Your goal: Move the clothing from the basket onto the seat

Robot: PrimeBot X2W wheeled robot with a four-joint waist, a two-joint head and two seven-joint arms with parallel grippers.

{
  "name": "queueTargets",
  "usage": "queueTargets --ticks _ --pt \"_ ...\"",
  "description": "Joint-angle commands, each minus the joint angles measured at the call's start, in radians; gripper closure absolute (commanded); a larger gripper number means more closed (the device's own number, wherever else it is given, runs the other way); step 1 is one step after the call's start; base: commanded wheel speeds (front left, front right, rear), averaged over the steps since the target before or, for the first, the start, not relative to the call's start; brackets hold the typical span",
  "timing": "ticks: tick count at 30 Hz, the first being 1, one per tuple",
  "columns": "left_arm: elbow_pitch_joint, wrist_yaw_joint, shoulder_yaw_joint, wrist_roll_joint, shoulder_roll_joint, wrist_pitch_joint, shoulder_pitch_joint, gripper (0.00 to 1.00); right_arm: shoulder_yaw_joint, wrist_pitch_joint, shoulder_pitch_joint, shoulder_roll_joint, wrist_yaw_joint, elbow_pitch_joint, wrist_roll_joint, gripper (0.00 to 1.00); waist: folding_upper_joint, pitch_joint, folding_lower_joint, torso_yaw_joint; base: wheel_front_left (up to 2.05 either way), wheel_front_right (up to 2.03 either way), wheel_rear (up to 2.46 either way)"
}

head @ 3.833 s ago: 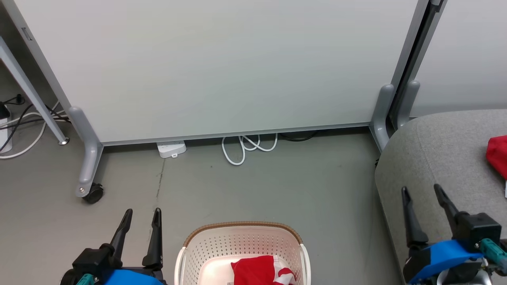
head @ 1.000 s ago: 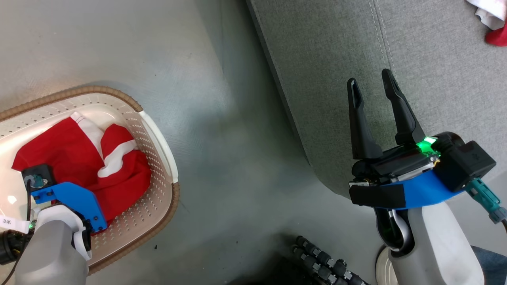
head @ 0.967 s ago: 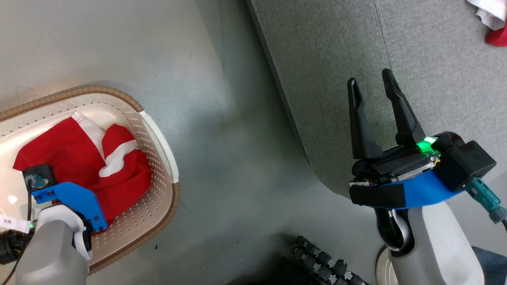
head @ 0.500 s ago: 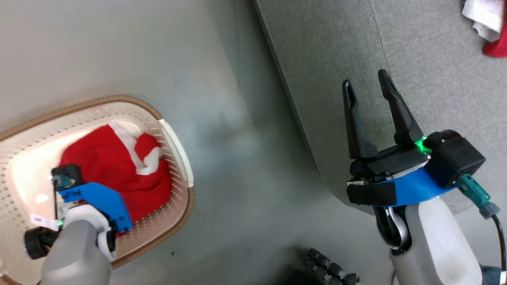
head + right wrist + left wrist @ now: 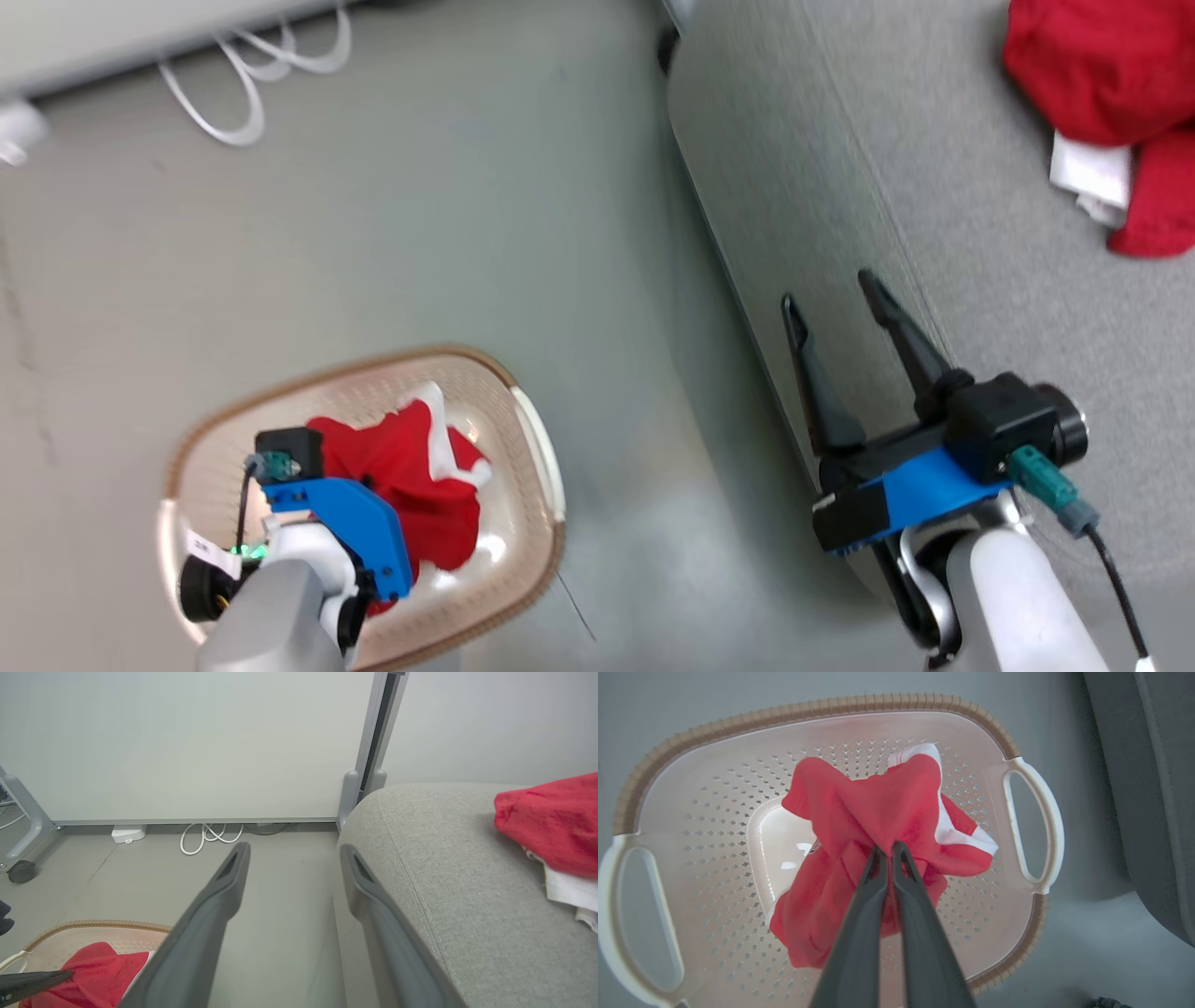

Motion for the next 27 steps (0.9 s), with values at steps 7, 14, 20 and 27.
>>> queueTargets --ticks 7,14,20,27 --pt "-0.105 -0.059 -0.212 -0.122 -0.001 0.024 0.085 1.00 0.005 0.065 0.106 -0.001 -0.001 0.002 -0.001 0.00 0.0000 -0.354 0.0002 0.191 0.00 0.00 0.00" --pt "-0.278 -0.026 -0.418 -0.261 -0.001 0.055 0.067 1.00 -0.002 0.109 0.195 -0.001 -0.001 -0.012 0.016 0.00 0.0000 -0.473 0.0002 0.260 0.00 0.00 0.00" --pt "-0.400 0.016 -0.544 -0.375 0.000 0.062 -0.021 1.00 0.007 0.125 0.227 -0.001 -0.001 -0.018 0.028 0.00 0.0000 -0.504 0.0002 0.289 0.00 0.00 0.00" --pt "-0.468 0.067 -0.649 -0.482 0.000 0.056 -0.139 1.00 0.034 0.129 0.226 -0.001 -0.001 -0.003 0.041 0.00 0.0000 -0.522 0.0002 0.298 0.00 0.00 0.00"
